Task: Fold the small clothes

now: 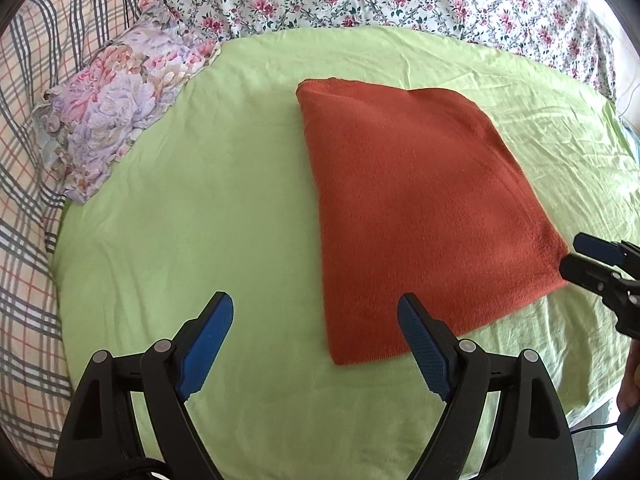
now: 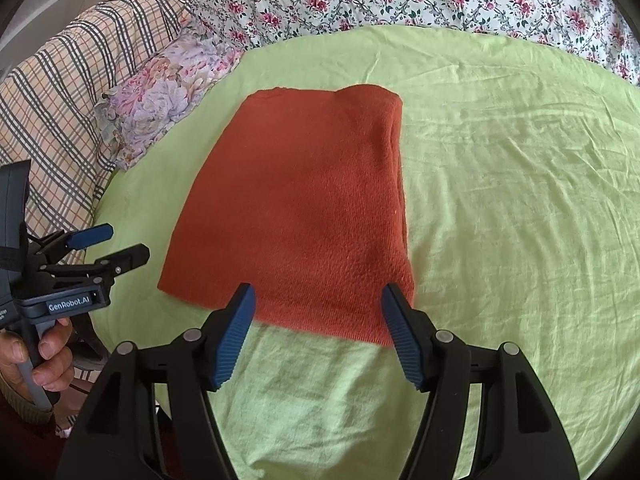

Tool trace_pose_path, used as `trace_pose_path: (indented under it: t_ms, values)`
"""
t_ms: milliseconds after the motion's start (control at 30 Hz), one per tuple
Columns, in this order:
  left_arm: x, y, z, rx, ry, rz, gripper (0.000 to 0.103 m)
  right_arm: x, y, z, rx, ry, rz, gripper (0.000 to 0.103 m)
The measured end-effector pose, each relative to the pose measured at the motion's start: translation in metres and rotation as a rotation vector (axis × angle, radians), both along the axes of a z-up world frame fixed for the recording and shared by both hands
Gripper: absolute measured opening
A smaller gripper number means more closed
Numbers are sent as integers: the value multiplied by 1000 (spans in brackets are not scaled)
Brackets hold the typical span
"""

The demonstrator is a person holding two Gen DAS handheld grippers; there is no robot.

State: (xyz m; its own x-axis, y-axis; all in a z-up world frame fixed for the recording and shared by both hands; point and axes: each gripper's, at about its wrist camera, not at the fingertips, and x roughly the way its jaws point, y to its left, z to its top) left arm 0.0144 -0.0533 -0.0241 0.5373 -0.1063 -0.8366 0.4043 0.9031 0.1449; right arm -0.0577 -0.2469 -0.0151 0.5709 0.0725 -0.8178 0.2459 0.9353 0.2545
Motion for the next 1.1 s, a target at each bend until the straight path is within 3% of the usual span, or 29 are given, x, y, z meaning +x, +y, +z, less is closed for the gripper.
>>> trace_pose_path:
  t_ms: [300, 567, 633, 667, 700, 767, 833, 900, 1000, 1100]
  values:
    - [78, -11, -16, -176, 118, 17, 85, 58, -56, -16, 73, -39, -87, 66]
    - [173, -31, -49, -404, 315, 22, 85, 126, -111, -45, 221, -39, -154, 66]
    - [192, -38, -56, -454, 327, 1, 66, 138, -118, -56, 260, -32, -139, 45]
    - [196, -43, -56, -470, 326, -23, 35, 143, -118, -59, 269, -17, -127, 27]
    - [202, -49, -51, -461, 316, -33, 28, 145, -118, -57, 259, -23, -121, 23]
    - [202, -57, -39, -441, 263, -55, 24, 143, -114, -41, 215, -80, -103, 16]
    - [199, -65, -35, -412, 207, -70, 24, 135, -112, -27, 202, -140, -111, 15]
    - [202, -69, -46, -393, 219, -52, 26, 134, -112, -36, 185, -122, -130, 15]
    - [205, -58, -52, -455, 245, -27, 30, 137, -117, -63, 226, -85, -148, 15]
    - [206, -52, -55, -469, 248, 13, 40, 139, -115, -63, 214, -93, -146, 15]
